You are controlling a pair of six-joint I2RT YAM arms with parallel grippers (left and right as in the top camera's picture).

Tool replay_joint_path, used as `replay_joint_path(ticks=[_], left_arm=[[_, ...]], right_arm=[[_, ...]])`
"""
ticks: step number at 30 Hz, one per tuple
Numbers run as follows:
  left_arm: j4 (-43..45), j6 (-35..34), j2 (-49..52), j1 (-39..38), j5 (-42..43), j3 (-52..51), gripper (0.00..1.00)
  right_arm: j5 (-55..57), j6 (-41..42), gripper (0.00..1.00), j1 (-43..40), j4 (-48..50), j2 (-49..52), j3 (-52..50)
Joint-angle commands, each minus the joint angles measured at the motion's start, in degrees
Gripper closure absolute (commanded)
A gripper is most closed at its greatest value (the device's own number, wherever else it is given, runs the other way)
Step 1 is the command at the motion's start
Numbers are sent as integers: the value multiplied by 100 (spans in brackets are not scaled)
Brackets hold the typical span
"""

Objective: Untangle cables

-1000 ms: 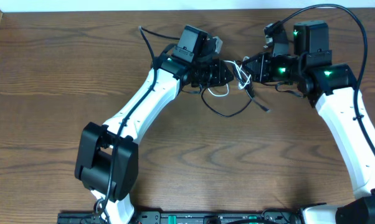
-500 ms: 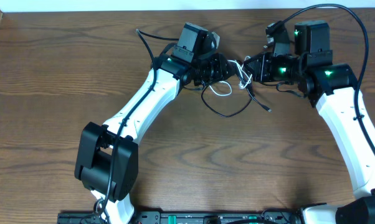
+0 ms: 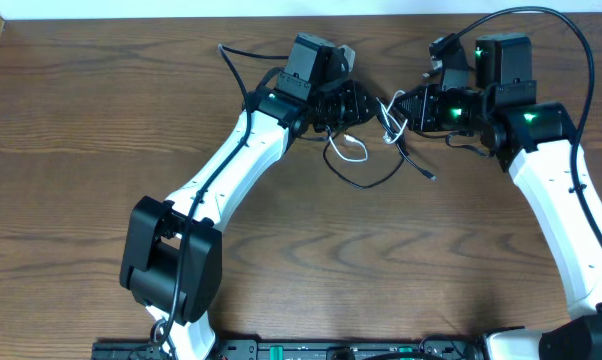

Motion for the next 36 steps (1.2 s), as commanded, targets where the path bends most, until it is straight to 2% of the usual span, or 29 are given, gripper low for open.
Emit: replay_joint_path(ticks=[1,19,20,28,31,36], left_arm=[[44,26,-20,-66,-72,13,67],[417,-319,251,-332,-535,-13,69],[424,-365,284,-332,-533,-13,73],[586,-590,463,-332,-531,-13,81],[640,-588,463,-319,-533,-13,92],[643,-501,461,-219,-573,-13,92]], right_arm=[[-63,-48,99,-26,7,-2,44],[-101,-26,99,-24,26,-2,44],[-101,-26,99,-22,28,-2,44],[-98,-28,99,-24,24,-2,44],[-85,-31,99,-28,24,-2,44],[256,-28,99,-46,-168,-2,44]])
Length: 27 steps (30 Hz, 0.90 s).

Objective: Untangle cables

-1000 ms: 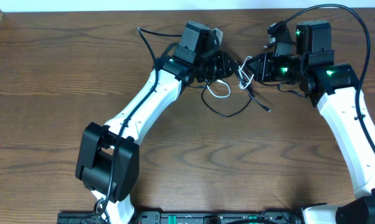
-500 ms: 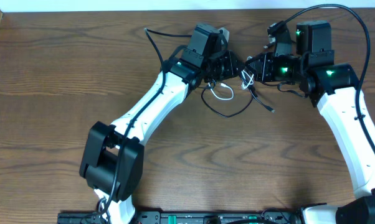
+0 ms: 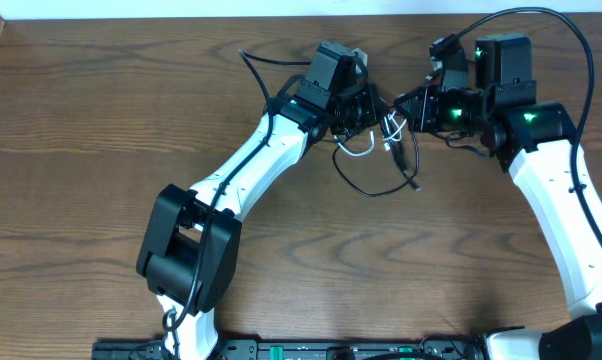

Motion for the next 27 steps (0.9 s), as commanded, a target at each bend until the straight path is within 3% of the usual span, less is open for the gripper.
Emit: replay_joint_path(ticks=[1,10,27], left_arm=[[0,103,68,120,-131,-13,93],[-50,901,-127,345,-245,-11,92],[-566,1091,-1421,389,-175,-11,93]], right_arm=[[267,-31,99,-66,-142,-2,44],[1158,-9,99,-164,-348,24,-289],[1384,210,99,-177,516,1447,-1014]])
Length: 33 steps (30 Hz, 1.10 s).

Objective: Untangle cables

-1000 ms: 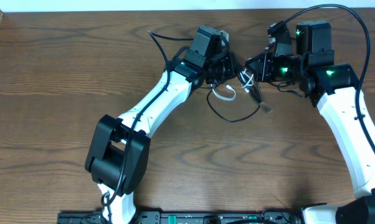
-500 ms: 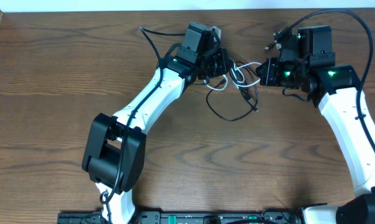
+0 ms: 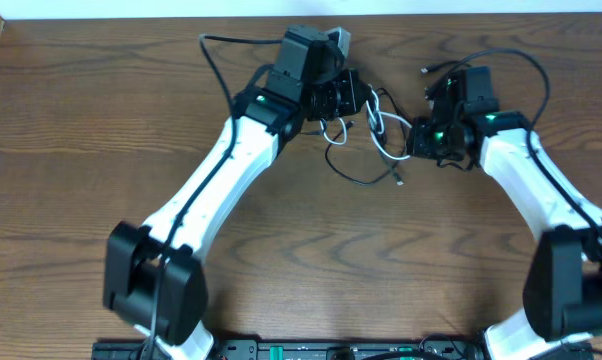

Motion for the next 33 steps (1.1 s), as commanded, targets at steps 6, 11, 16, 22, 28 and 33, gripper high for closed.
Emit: replay_joint_path(ticks=[6,11,16,22,28,33], left_arm=[[-57,155,-922,87,-13,-4,93],[-72,151,-1320,136,149,-4,92],[-74,109,-1495,275,540,-4,93],[-302,223,-1497,457,721,-7,92],[-942,732,-1484,466,337,-7,93],[-1539,925,-1388,466,-269,-7,92]], right_arm=[[90,79,99,-50,267,503,-24],[85,81,99,-55,286,713,-24],[44,81,99,-55,269,787,-24],[11,74,98,-55,267,787,-24],[-540,-330,93,-55,343,780,-13],[-772,-619,76,-55,424,503,55]])
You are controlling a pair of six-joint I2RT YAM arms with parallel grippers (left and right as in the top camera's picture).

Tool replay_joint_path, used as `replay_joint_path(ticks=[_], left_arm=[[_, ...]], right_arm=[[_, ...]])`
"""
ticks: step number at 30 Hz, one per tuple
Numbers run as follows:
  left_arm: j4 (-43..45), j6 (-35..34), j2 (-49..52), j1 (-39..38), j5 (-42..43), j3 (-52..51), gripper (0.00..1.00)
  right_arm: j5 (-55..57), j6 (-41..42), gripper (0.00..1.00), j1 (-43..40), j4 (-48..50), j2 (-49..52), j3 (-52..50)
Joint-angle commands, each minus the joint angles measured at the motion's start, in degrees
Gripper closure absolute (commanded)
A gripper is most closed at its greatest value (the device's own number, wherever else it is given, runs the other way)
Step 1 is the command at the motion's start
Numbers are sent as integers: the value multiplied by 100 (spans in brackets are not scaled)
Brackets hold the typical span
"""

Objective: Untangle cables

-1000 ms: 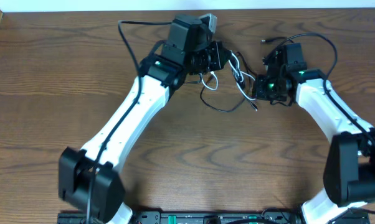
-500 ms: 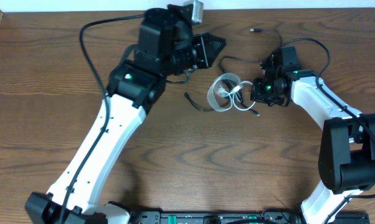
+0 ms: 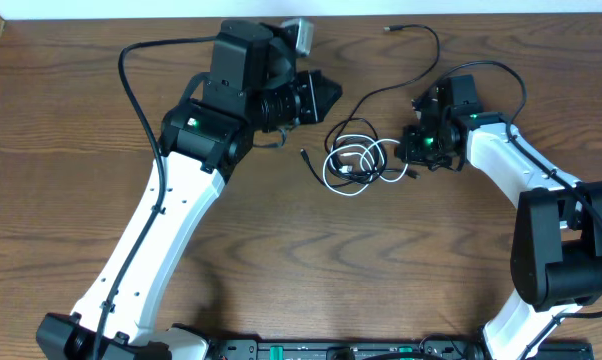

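Note:
A white cable (image 3: 353,163) lies coiled in loops on the table, tangled with a thin black cable (image 3: 381,88). The black cable runs from a plug at the far edge down into the coil, and one end (image 3: 304,154) pokes out at the left. My left gripper (image 3: 323,93) hangs open above and to the left of the coil, holding nothing. My right gripper (image 3: 411,155) is low at the coil's right end and seems shut on the cables there, with its fingertips mostly hidden under the wrist.
The brown wooden table (image 3: 71,200) ends at a pale wall along the far edge. Each arm's own black lead loops above it. The black base rail (image 3: 331,350) runs along the near edge.
My left gripper has let go of the cables and moved up and to the left. The tangle has dropped flat onto the table as a coil. My right gripper stays at its right end, slightly lower.
Both grippers first held the tangle between them, close together near the far middle. They stayed on it as the left arm shifted right, then back left. Now the left gripper is off it and the coil lies on the table by the right gripper.

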Motion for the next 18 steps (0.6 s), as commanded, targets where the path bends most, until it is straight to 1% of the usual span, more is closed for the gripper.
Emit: replay_joint_path(ticks=[1,2,5,7,10,13,14,18], left_arm=[[-192,339,127,20,-505,13,93],[-254,376,155,20,-542,13,92],[-350,380,273,20,-597,13,92],[-385,380,363,20,-601,13,92],[-407,380,494,20,-599,13,92],[-409,378,590,17,-595,13,92],[-409,376,612,20,-592,13,92],[-409,374,647,83,-734,13,92]], right_arm=[[-258,-282,74,-35,68,-356,87],[-258,-306,73,-35,101,-476,92],[-258,-350,64,-35,219,-857,96],[-256,-350,60,-35,249,-1119,96],[-258,-350,49,-33,264,-1381,96],[-264,-350,44,-11,260,-1427,94],[-260,-354,44,11,256,-1403,87],[-457,-946,42,227,308,-1130,74]])
